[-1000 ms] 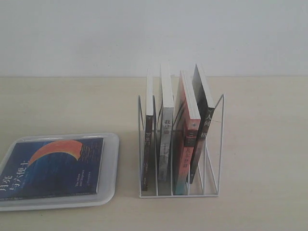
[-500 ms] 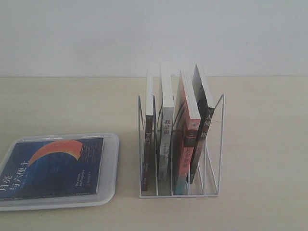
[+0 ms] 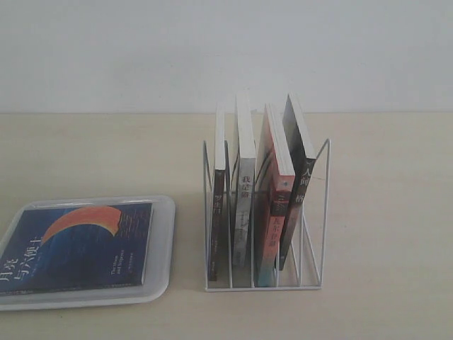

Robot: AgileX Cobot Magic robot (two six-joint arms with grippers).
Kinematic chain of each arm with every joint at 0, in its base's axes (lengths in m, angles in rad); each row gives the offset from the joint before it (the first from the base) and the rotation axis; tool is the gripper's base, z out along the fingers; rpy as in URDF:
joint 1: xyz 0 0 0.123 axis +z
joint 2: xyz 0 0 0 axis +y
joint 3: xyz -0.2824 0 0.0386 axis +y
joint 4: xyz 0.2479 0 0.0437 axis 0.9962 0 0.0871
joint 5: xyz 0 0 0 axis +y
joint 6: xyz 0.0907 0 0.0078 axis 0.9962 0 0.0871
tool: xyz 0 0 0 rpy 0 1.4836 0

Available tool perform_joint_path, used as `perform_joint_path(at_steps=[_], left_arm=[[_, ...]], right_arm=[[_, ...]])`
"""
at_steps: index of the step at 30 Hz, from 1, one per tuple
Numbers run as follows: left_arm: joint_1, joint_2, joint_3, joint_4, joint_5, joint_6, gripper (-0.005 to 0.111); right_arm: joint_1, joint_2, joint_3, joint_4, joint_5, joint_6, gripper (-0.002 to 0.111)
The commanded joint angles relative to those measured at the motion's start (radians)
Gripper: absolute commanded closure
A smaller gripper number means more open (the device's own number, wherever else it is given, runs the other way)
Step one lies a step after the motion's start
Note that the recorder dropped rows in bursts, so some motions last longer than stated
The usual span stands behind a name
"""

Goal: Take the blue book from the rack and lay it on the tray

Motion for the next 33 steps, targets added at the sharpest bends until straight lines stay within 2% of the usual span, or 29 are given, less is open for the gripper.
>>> perform_joint_path(at_steps=[1, 5, 9, 12, 33], left_arm=[[0.002, -0.004, 0.004, -0.002, -0.008, 0.002, 0.102], [0.002, -0.004, 0.004, -0.002, -0.008, 0.002, 0.102], [0.002, -0.004, 0.004, -0.002, -0.008, 0.002, 0.102], [0.002, -0.004, 0.004, -0.002, -0.008, 0.002, 0.102], [0.002, -0.004, 0.004, -0.002, -0.008, 0.002, 0.102]], right_arm=[[-0.006, -0.029, -0.001, -0.014, 0.007, -0.058, 0.108], [-0.008, -0.029, -0.001, -0.014, 0.022, -0.056, 0.108], [-0.116, -0.029, -0.001, -0.014, 0.020, -0.056, 0.108], [-0.144, -0.029, -0.001, -0.014, 0.018, -0.056, 0.108], [-0.144, -0.029, -0.001, -0.018, 0.016, -0.077, 0.108]])
